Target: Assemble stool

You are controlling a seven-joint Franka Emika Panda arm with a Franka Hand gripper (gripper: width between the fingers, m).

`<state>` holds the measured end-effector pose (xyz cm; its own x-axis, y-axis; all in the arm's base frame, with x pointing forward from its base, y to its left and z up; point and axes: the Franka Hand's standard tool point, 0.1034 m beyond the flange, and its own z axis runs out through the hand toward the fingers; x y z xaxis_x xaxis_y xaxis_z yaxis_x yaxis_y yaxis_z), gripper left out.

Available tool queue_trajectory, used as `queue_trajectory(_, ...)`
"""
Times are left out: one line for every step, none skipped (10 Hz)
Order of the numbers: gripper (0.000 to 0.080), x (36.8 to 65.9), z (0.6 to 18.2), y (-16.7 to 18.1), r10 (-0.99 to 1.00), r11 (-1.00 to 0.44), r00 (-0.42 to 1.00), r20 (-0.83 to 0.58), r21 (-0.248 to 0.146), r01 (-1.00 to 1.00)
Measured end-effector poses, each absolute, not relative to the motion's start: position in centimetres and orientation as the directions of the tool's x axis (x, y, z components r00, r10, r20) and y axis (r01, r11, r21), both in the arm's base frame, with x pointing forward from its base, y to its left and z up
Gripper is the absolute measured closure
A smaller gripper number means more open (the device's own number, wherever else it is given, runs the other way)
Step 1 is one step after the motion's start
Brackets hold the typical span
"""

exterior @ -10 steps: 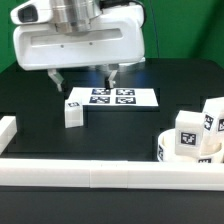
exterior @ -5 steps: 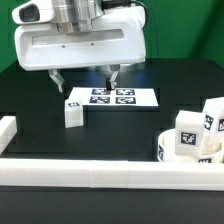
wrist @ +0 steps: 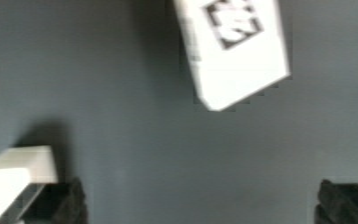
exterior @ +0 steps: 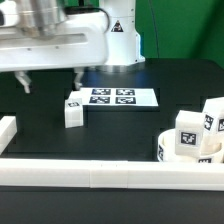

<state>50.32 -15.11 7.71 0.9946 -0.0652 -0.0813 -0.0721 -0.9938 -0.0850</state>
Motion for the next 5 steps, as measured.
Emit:
queue_trajectory(0.0151, 50.23, 7.64, -14.74, -0.063, -0.993, 0.994, -0.094, -0.091, -0.072)
queue_trajectory(0.0151, 50.22, 7.62, -14.71, -0.061, -0.993, 0.994, -0.095, -0.091, -0.07)
queue_trajectory(0.0151, 49.98, 7.57, -14.52, -0.06, -0.993, 0.991, -0.116, -0.098, -0.071)
queue_trajectory(0.0151, 49.55, 7.57, -13.84, -0.041, -0.989, 0.974, -0.221, -0.128, -0.071)
queue_trajectory(0.0151, 49.88, 7.42, -13.79, -0.027, -0.987, 0.962, -0.272, -0.145, -0.069)
